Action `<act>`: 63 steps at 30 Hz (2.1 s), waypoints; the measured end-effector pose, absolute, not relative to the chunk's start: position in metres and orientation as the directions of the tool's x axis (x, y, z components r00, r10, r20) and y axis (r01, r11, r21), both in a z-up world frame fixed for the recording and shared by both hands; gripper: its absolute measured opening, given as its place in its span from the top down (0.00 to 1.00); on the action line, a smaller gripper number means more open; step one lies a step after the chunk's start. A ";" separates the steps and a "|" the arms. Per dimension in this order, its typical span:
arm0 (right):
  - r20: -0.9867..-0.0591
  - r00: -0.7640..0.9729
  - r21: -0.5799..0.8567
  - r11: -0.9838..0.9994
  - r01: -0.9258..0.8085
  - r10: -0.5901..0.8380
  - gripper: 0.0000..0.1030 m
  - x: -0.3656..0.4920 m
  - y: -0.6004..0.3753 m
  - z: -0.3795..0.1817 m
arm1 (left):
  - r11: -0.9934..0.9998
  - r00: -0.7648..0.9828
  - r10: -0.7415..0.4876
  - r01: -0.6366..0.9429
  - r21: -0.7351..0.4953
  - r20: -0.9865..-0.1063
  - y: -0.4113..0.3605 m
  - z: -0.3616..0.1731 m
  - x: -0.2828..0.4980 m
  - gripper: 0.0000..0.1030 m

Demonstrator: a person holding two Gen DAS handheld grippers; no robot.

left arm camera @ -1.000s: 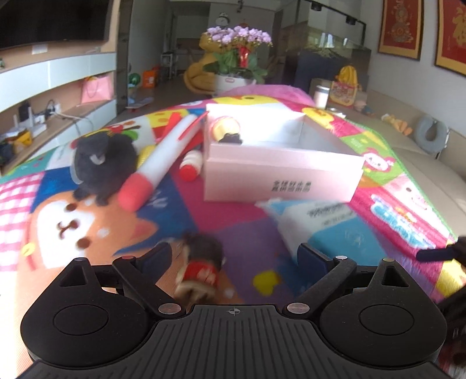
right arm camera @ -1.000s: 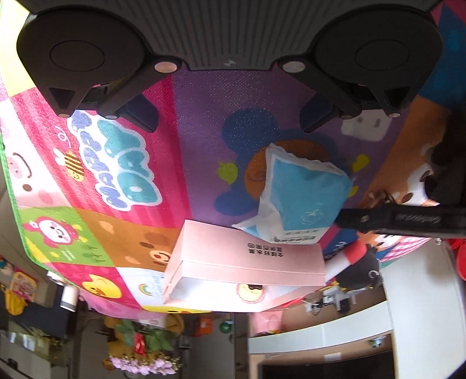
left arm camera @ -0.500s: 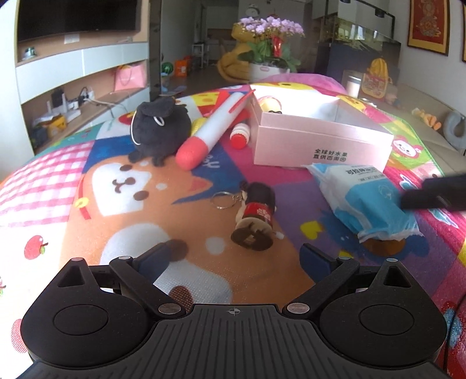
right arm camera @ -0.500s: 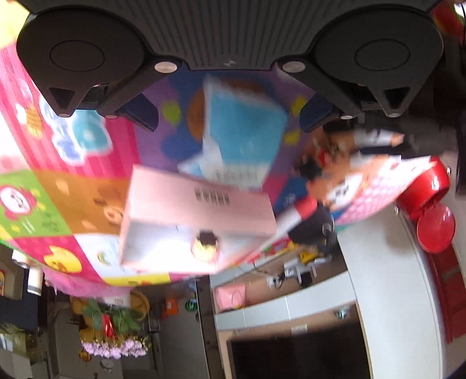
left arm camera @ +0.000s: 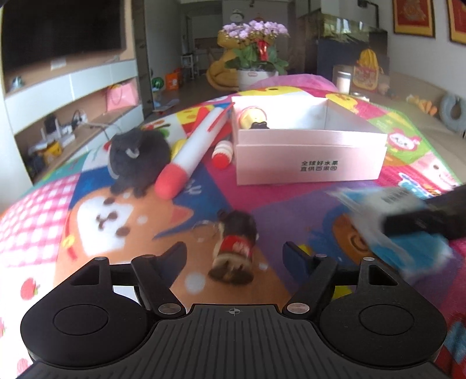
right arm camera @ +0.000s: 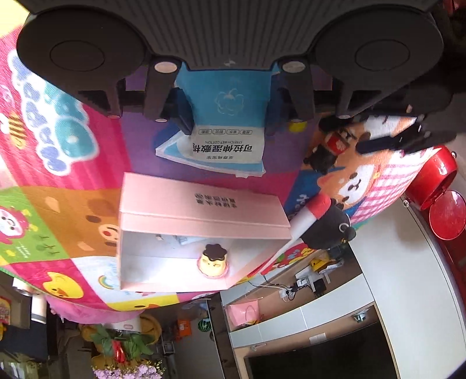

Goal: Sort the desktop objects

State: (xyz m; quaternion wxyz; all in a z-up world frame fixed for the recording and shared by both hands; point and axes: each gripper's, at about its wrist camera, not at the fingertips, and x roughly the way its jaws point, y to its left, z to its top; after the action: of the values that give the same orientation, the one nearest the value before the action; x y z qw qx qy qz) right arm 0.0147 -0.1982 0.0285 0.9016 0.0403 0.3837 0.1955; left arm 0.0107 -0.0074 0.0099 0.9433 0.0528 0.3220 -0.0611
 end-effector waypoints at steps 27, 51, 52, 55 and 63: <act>-0.624 0.710 0.150 0.942 -0.301 0.326 0.50 -0.045 -0.246 0.054 | 0.953 0.828 -0.224 0.296 0.063 -0.513 -0.029 0.071 -0.035 0.69; -0.540 0.789 0.113 0.954 -0.277 0.293 0.50 -0.021 -0.248 0.088 | 0.989 0.826 -0.144 0.128 -0.068 -0.545 0.007 0.050 0.024 0.08; -0.524 0.804 0.090 0.956 -0.278 0.283 0.50 -0.013 -0.243 0.095 | 0.989 0.819 -0.147 0.117 -0.090 -0.555 0.011 0.045 0.021 0.08; -0.498 0.832 0.039 0.965 -0.259 0.244 0.50 0.026 -0.228 0.113 | 0.986 0.812 -0.164 0.112 -0.126 -0.559 0.023 0.036 0.013 0.07; -0.587 0.804 -0.090 0.979 -0.183 0.096 0.50 0.146 -0.180 0.089 | 0.988 0.842 -0.152 0.112 -0.108 -0.518 0.033 0.031 -0.001 0.05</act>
State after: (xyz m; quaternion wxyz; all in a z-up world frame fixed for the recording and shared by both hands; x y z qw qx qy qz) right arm 0.1463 -0.1804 0.0889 0.9470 -0.0712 0.3045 0.0735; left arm -0.0009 0.0333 0.0311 0.9589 -0.0369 0.2729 -0.0689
